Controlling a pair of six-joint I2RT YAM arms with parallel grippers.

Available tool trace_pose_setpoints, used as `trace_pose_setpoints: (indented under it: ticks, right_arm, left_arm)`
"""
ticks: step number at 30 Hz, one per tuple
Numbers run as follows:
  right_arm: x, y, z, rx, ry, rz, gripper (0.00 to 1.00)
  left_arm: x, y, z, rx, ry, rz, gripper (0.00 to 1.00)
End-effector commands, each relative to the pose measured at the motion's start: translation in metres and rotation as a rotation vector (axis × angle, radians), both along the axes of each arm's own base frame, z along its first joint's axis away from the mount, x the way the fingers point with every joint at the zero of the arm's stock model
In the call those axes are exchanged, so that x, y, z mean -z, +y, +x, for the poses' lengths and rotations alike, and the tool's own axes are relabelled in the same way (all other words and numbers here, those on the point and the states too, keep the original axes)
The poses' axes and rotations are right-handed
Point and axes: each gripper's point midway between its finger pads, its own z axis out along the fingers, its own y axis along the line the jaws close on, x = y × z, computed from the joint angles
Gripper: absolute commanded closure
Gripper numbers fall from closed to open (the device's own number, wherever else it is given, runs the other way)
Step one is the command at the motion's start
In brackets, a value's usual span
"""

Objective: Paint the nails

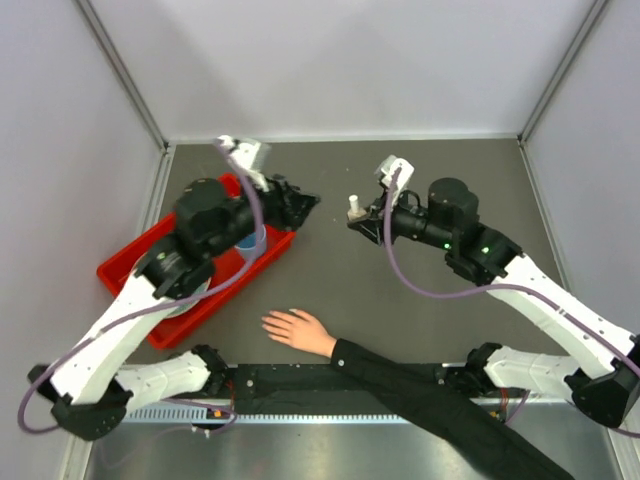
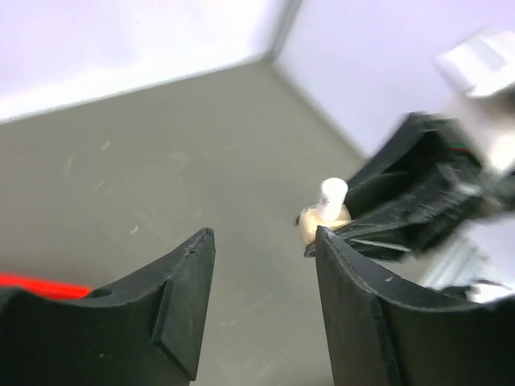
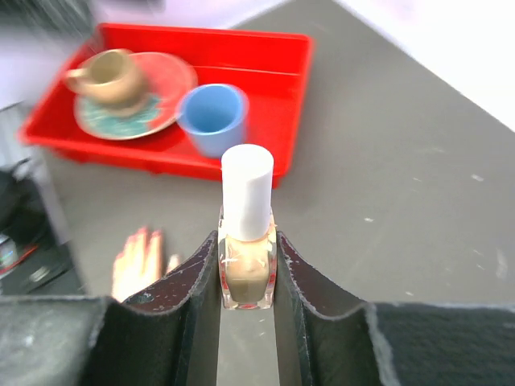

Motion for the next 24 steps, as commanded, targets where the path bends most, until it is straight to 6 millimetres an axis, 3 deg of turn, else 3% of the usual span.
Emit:
trace_pose_setpoints:
  ticks: [1,2,3,7,9,14,24]
  right_arm:
    - [-0.027,0.004,-0.056,-0.315,0.045,0.079,1.00]
    - [-0.030,0.006,-0.073,-0.411,0.060,0.097,1.00]
    - [-0.033,0.006,-0.081,-0.450,0.070,0.109,1.00]
    - [-0.045,0.006,-0.105,-0.593,0.107,0.159,1.00]
    - [-0.044,0.008,-0.111,-0.633,0.142,0.169,1.00]
    - [-0.052,0.009,-0.118,-0.679,0.148,0.207,1.00]
    - [-0.050,0.017,-0.113,-0.697,0.198,0.225,1.00]
  left_arm:
    - [-0.041,-0.004,-0.062,0.363,-0.086,-0.125,0.42]
    - [-0.039,-0.014,-0.083,0.516,-0.064,-0.136,0.42]
    - [-0.038,-0.018,-0.091,0.589,-0.055,-0.143,0.44]
    - [-0.036,-0.032,-0.109,0.776,-0.031,-0.172,0.52]
    - [-0.035,-0.036,-0.115,0.848,-0.026,-0.180,0.50]
    - [-0.023,-0.042,-0.109,0.858,0.022,-0.177,0.48]
    - [-0.031,-0.045,-0.115,0.907,-0.001,-0.248,0.49]
